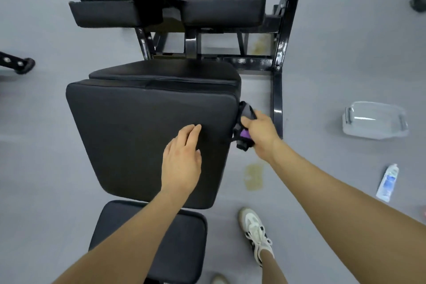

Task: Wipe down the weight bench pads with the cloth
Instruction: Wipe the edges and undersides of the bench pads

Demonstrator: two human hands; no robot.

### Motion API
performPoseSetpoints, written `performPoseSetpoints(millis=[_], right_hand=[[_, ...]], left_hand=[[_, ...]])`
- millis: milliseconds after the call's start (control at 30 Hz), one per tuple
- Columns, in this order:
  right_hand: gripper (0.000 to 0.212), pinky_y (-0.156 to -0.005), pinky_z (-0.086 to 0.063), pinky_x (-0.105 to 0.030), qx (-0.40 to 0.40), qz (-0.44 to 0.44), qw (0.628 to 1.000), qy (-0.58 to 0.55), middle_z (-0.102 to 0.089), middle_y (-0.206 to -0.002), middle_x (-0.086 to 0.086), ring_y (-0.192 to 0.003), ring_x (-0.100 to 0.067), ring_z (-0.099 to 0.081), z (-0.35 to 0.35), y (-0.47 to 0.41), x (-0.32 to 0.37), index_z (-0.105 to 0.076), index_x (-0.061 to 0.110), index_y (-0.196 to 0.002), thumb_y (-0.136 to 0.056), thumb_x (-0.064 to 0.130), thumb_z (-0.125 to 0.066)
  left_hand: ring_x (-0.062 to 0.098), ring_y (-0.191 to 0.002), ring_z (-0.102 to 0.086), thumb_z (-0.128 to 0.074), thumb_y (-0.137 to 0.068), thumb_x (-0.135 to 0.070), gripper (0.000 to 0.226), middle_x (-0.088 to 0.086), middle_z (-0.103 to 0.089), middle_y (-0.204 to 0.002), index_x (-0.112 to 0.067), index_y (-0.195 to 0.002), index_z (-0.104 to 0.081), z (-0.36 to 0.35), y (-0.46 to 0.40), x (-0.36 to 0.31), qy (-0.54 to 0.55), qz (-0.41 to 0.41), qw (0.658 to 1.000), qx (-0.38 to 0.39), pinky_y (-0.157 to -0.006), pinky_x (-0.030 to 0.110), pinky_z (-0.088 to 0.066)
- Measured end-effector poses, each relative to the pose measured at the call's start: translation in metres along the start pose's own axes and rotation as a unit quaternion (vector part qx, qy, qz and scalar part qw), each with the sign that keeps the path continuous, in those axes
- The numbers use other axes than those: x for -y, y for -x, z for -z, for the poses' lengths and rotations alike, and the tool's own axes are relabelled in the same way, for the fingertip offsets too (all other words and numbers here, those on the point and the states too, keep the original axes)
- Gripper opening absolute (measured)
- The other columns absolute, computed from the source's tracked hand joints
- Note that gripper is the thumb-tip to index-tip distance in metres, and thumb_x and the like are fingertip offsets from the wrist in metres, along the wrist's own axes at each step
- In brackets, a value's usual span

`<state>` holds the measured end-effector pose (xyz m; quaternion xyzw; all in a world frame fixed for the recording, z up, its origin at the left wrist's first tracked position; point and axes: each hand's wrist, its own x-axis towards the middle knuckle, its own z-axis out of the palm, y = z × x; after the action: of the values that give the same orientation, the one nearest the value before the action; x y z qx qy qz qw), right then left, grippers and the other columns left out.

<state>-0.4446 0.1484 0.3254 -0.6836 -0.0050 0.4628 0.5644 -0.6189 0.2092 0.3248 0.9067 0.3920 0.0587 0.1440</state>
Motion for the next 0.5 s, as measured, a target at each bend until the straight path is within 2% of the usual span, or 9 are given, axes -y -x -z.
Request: performPoseSetpoints(millis=[67, 167, 233, 333, 400, 500], right_hand=[[0.030, -0.044, -0.046, -0.028, -0.011, 0.039, 0.999, -0.017, -0.059, -0.080, -0.006, -0.064, -0.022, -0.053, -0.002, 0.000, 0.006, -0.054, 0.015, -0.121, -0.096, 0.003, -0.041], [0.036, -0.049, -0.052, -0.028, -0.014, 0.058, 0.998, 0.009, -0.060, -0.086, -0.001, -0.068, -0.016, -0.056, -0.011, 0.015, -0.025, -0.051, 0.024, -0.123, -0.098, 0.003, -0.038], [0.037, -0.049, -0.052, -0.019, -0.025, 0.062, 0.997, 0.034, -0.061, -0.095, -0.002, -0.070, -0.011, -0.056, -0.017, 0.022, -0.055, -0.050, 0.021, -0.127, -0.098, 0.003, -0.037], [0.036, -0.049, -0.050, -0.013, -0.027, 0.042, 0.997, 0.064, -0.062, -0.111, -0.013, -0.077, -0.018, -0.060, -0.024, 0.030, -0.095, -0.049, 0.016, -0.130, -0.099, 0.003, -0.036], [0.036, -0.046, -0.047, -0.009, -0.030, 0.038, 0.996, 0.081, -0.062, -0.111, -0.014, -0.075, -0.016, -0.060, -0.028, 0.034, -0.121, -0.049, 0.013, -0.131, -0.099, 0.002, -0.036], [0.034, -0.045, -0.045, -0.007, -0.038, 0.038, 0.993, 0.105, -0.060, -0.103, -0.005, -0.070, -0.006, -0.054, -0.033, 0.040, -0.157, -0.049, 0.012, -0.128, -0.098, 0.002, -0.036]], left_hand=[[0.024, -0.114, -0.053, -0.058, -0.086, -0.006, 0.057, 0.003, -0.045, -0.137, -0.016, -0.139, -0.040, -0.007, 0.008, 0.000, 0.006, -0.006, 1.000, -0.005, -0.098, 0.039, -0.042], [0.022, -0.112, -0.055, -0.060, -0.084, -0.004, 0.057, 0.002, -0.048, -0.132, -0.015, -0.137, -0.043, -0.025, 0.025, 0.005, 0.016, -0.013, 1.000, -0.009, -0.097, 0.038, -0.043], [0.021, -0.111, -0.055, -0.061, -0.082, -0.003, 0.057, 0.003, -0.050, -0.129, -0.015, -0.136, -0.044, -0.038, 0.041, 0.012, 0.016, -0.016, 1.000, -0.007, -0.095, 0.038, -0.044], [0.022, -0.108, -0.056, -0.063, -0.080, -0.001, 0.059, 0.004, -0.052, -0.127, -0.015, -0.134, -0.046, -0.058, 0.067, 0.025, 0.017, -0.015, 1.000, 0.002, -0.092, 0.039, -0.046], [0.023, -0.108, -0.057, -0.063, -0.079, -0.001, 0.059, 0.004, -0.052, -0.127, -0.014, -0.134, -0.046, -0.069, 0.083, 0.034, 0.019, -0.017, 1.000, 0.010, -0.092, 0.040, -0.046], [0.022, -0.111, -0.055, -0.061, -0.081, -0.002, 0.057, 0.003, -0.050, -0.129, -0.015, -0.135, -0.045, -0.084, 0.107, 0.045, 0.019, -0.008, 0.999, 0.032, -0.095, 0.039, -0.044]])
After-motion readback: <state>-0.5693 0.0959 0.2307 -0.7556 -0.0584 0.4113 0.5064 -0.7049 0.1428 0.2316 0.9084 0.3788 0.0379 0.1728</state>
